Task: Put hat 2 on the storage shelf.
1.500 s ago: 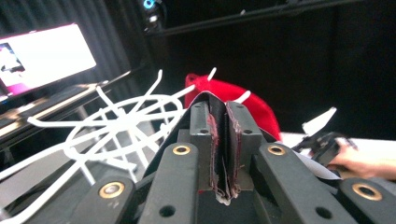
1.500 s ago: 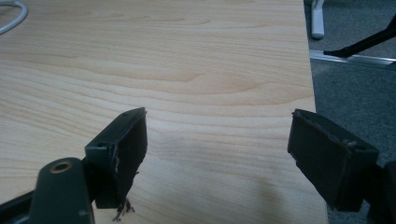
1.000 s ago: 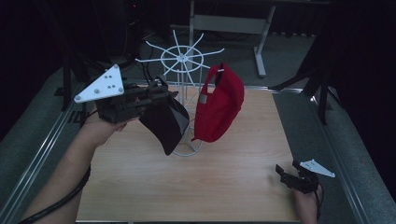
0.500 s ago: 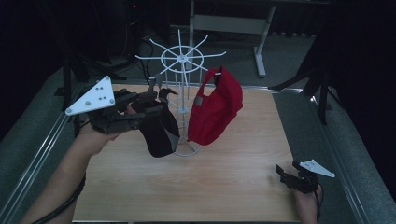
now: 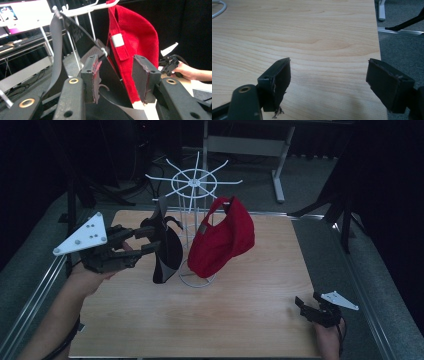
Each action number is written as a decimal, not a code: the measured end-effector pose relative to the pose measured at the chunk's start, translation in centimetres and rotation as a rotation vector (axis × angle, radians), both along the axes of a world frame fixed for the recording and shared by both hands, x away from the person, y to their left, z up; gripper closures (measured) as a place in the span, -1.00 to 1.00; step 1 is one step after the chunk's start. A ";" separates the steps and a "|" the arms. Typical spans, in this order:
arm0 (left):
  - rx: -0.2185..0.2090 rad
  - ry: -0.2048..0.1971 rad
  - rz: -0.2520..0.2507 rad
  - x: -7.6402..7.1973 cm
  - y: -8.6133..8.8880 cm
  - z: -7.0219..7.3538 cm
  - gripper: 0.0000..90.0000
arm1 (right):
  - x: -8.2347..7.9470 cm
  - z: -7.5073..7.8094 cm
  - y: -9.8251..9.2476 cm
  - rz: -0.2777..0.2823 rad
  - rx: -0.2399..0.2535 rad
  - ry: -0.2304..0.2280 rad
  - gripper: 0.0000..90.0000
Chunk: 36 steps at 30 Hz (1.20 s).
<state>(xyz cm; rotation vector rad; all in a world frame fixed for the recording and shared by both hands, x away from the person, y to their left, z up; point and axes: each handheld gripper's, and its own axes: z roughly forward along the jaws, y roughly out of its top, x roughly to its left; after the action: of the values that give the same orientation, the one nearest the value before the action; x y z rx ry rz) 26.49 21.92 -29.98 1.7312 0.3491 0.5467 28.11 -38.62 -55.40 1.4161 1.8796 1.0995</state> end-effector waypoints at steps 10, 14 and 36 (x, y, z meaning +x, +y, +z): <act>0.026 0.038 0.036 -0.2 1.8 -2.8 0.30 | -0.1 0.0 -0.1 -0.005 0.013 -0.010 -0.57; 0.024 0.051 0.033 -0.2 2.3 -4.1 0.30 | -0.1 0.0 -0.1 -0.007 0.012 -0.011 -0.57; -0.012 0.163 0.109 -1.3 5.2 -12.6 0.30 | -0.1 0.0 0.0 -0.013 0.001 -0.017 -0.57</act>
<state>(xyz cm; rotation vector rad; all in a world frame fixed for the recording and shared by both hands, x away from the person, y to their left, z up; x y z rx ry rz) 25.20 27.14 -42.58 1.7574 0.5644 0.4816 27.99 -38.59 -55.38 1.4130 1.8558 1.1033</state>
